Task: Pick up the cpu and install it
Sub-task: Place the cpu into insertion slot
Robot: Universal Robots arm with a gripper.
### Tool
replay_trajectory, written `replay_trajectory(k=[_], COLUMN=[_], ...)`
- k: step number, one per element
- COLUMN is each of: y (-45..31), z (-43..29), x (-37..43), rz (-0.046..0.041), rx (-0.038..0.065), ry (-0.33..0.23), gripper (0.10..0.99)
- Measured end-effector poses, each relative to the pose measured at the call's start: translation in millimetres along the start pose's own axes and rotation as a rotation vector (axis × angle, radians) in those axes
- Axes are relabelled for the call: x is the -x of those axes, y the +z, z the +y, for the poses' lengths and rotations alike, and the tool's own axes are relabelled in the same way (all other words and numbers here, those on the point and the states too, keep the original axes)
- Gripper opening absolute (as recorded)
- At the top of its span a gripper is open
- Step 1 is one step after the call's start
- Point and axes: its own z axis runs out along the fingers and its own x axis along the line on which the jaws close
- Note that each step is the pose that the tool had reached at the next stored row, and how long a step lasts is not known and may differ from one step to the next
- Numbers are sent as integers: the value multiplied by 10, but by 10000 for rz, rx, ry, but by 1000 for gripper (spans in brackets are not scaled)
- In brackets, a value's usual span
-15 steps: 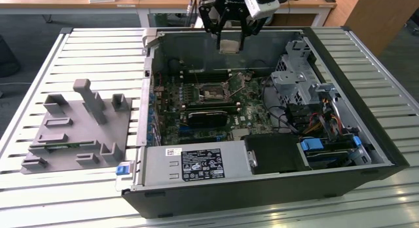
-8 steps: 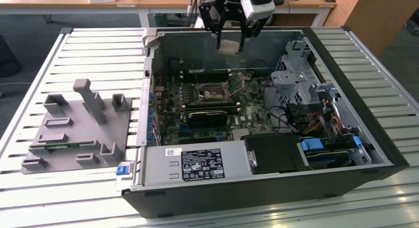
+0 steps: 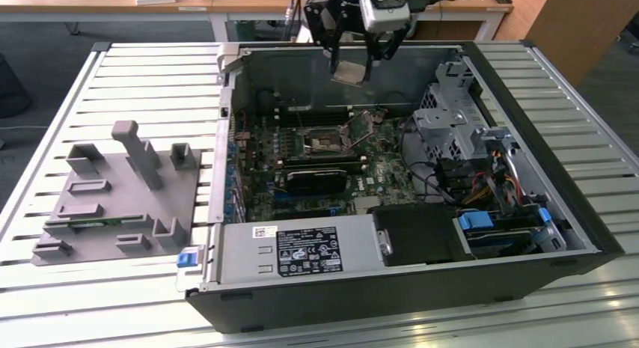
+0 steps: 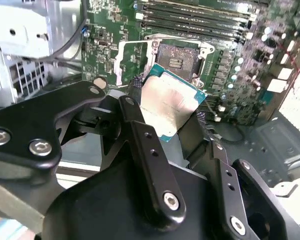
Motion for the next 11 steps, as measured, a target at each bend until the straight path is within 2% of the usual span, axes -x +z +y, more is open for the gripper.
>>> replay_trajectory(k=[11], y=[22], z=[0], x=[-1], rz=[-92], rx=[-35], ry=[1943], gripper=[541])
